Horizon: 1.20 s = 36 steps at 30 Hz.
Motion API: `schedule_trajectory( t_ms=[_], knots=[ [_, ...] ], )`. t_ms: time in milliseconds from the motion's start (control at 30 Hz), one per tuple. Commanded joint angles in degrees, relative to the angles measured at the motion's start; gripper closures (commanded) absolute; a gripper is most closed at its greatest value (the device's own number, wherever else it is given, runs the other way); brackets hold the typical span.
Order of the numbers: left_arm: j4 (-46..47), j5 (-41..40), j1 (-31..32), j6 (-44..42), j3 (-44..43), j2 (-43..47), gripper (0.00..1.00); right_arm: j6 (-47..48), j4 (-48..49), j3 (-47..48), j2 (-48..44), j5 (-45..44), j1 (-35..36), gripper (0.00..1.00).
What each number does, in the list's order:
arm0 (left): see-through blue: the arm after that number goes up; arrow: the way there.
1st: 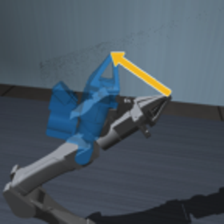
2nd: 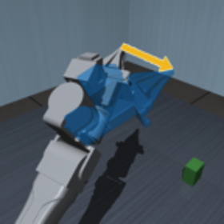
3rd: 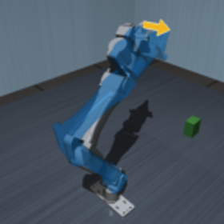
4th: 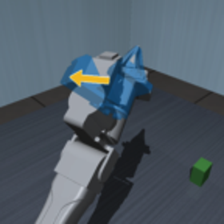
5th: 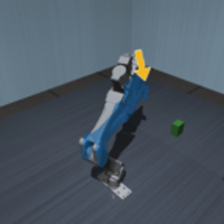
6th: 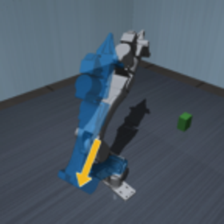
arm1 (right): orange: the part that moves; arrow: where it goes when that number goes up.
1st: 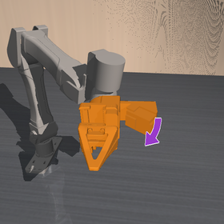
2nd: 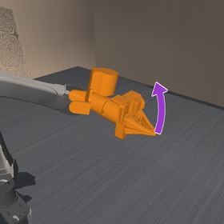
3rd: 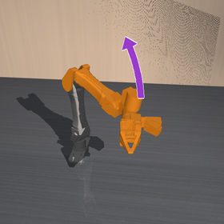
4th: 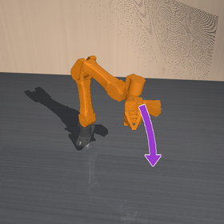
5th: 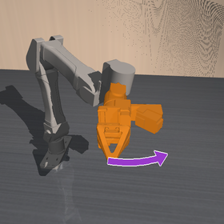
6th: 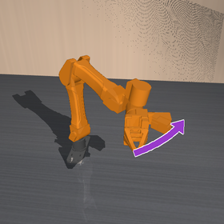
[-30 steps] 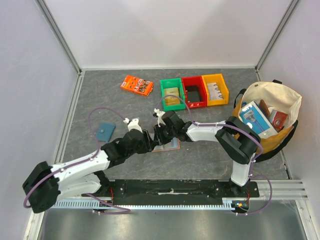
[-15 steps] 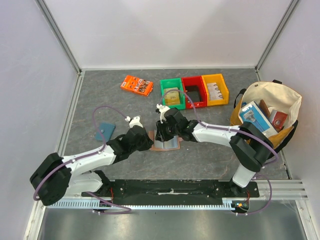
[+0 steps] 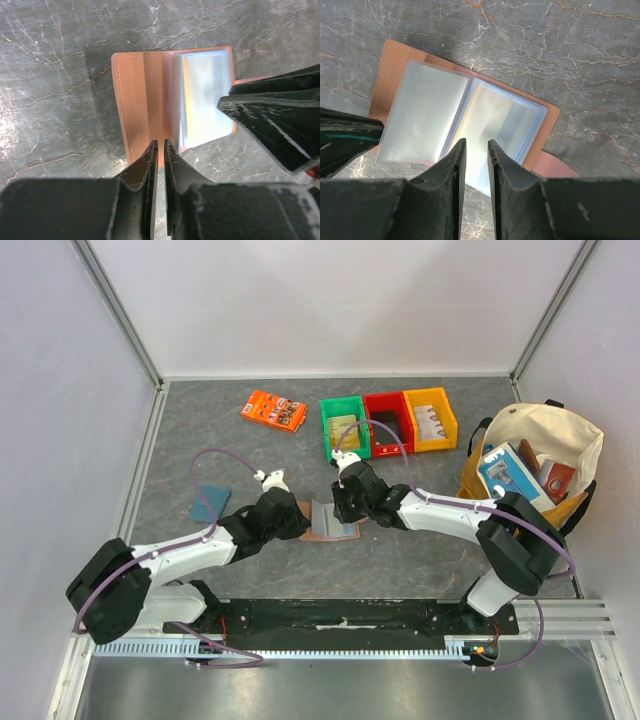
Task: Take the credit cards out of the card holder
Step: Open the card holder at the center of the board.
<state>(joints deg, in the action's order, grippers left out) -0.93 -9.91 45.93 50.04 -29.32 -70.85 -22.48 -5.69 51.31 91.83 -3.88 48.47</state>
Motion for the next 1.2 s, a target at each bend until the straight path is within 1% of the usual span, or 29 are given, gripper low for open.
schedule_trajectory(
  t_ms=[0,67,167,267,367,533,567,667,733,833,900,1167],
  knots=[
    [-2.32,-1.51,-0.23,-1.43,-2.23,6.67,0.84,1.47,2.44,-0.07,-1.57,2.29,-0.3,0.69],
    [-3.37,-0.55,-0.14,-2.4,-3.89,9.05,0.82,1.21,2.62,0.28,-1.48,1.95,-0.3,0.7],
    [-3.03,2.52,-0.23,-3.63,-6.71,9.85,0.79,1.04,2.44,0.02,-1.66,0.11,-0.3,0.7],
    [-1.62,6.73,-0.23,-4.51,-9.69,6.62,0.78,0.33,2.35,-1.21,-2.53,-0.95,-0.92,0.7],
    [-1.44,8.59,-0.23,-5.39,-11.9,0.64,0.78,-0.72,2.44,-2.88,-3.76,-1.22,-1.53,0.7],
    [-0.65,6.84,-0.23,-5.57,-10.58,-4.64,0.83,-1.78,1.83,-4.55,-5.52,-1.48,-2.06,0.67],
    [-0.91,6.23,-0.23,-5.57,-10.15,-5.17,0.85,-1.95,1.65,-4.73,-5.61,-1.66,-2.06,0.65],
    [-0.31,4.56,-0.23,-4.52,-7.78,-5.88,0.87,-2.3,1.39,-4.9,-5.52,-1.83,-2.06,0.54],
    [0.66,3.59,-0.23,-3.2,-5.58,-5.79,0.89,-2.31,1.56,-4.9,-5.26,-1.31,-2.06,0.5],
    [0.75,2.62,-0.32,-1.53,-3.03,-5.97,0.9,-2.22,1.83,-4.9,-4.82,-0.08,-2.06,0.49],
    [2.51,2.36,-0.4,-0.91,-1.71,-6.49,0.92,-2.04,2.18,-4.82,-4.38,0.8,-2.06,0.49],
    [3.04,1.83,-0.32,0.41,0.67,-6.76,0.94,-1.6,2.79,-4.11,-2.98,3.18,-2.06,0.53]
  ],
)
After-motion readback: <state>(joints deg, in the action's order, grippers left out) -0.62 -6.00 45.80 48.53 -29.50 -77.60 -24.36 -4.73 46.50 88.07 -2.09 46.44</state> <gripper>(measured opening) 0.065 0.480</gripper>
